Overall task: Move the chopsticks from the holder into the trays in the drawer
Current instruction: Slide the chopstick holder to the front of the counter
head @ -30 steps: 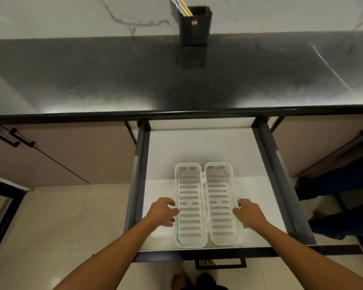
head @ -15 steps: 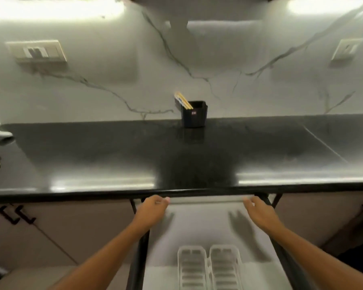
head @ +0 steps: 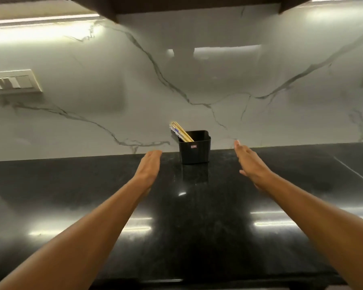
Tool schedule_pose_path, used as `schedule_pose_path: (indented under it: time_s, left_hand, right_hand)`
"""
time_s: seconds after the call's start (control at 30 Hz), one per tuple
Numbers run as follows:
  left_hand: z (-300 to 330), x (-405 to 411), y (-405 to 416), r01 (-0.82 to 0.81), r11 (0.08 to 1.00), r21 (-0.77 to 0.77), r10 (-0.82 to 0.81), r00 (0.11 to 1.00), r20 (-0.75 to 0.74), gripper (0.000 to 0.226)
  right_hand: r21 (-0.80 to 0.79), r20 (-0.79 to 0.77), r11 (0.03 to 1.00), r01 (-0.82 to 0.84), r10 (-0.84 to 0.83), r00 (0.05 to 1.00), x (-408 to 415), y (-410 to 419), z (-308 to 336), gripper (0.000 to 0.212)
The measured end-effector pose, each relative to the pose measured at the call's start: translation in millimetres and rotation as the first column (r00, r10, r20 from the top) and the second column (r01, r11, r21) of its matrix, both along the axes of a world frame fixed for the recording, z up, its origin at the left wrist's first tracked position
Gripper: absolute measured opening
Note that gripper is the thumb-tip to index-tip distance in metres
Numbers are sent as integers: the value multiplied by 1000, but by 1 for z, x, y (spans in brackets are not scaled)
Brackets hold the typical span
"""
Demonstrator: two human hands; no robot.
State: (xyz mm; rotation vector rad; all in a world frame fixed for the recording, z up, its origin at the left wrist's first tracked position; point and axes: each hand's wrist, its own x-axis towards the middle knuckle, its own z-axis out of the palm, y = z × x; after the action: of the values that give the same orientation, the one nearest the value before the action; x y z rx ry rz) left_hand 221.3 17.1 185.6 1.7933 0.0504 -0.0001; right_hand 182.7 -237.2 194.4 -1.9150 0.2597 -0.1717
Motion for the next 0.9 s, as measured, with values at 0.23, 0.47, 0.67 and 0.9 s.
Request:
schedule_pose_path:
  time_s: [0.23, 0.47, 0.67, 0.9]
  left_hand:
    - [-31, 92, -41, -19, 986, -163, 8, 998, -66, 55]
    - [-67, 159, -67, -38, 988, -151, 28, 997, -67, 59]
    - [-86, 187, -81, 9, 982, -187, -24, 997, -78, 58]
    - [-84, 202, -89, 112, 965, -236, -128, 990, -55, 38]
  right_hand:
    - [98, 31, 995, -26, 23, 999, 101, -10, -41, 71]
    - [172, 46, 982, -75, 69, 997, 170, -6, -74, 69]
    - [197, 53, 971, -138, 130, 990, 207, 2, -88, 68]
    - [233, 20, 940, -249, 251, 968, 236, -2, -97, 78]
